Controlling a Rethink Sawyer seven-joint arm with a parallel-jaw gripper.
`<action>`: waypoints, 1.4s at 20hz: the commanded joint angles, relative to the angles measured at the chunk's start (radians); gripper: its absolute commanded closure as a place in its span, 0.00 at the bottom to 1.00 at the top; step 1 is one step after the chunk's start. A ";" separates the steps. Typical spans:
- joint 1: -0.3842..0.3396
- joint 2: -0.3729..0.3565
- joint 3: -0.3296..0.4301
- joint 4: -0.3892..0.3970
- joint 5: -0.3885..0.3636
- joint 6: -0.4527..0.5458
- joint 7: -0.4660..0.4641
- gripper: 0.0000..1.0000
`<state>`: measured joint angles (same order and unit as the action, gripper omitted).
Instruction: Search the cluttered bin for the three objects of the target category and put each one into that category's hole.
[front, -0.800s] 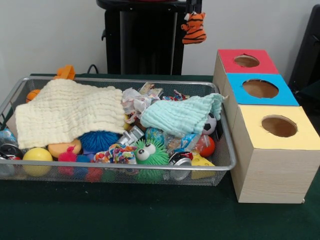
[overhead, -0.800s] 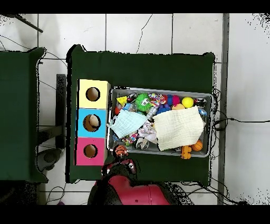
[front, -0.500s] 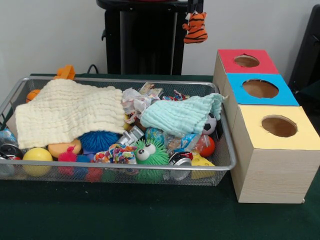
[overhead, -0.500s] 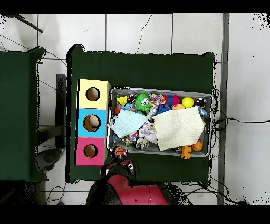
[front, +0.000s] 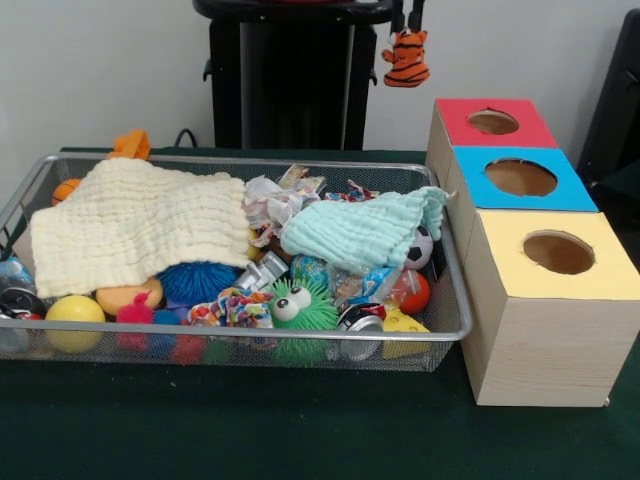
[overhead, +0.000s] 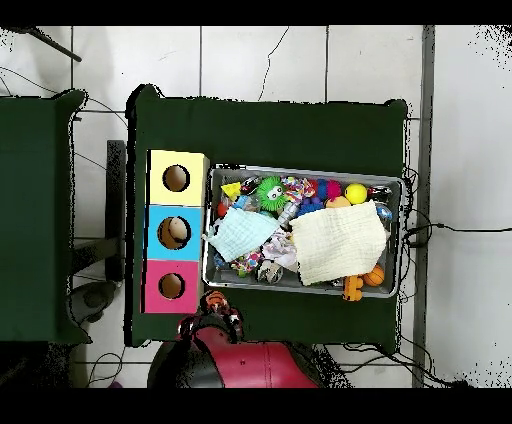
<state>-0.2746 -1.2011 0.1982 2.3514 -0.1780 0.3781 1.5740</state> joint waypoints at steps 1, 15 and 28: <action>0.050 0.101 -0.056 -0.142 0.038 0.076 0.250 1.00; 0.113 0.088 -0.102 -0.131 0.088 0.037 0.232 1.00; 0.230 0.069 -0.177 -0.138 0.124 0.044 0.260 1.00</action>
<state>-0.0655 -1.1507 0.0534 2.3009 -0.1012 0.3807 1.5740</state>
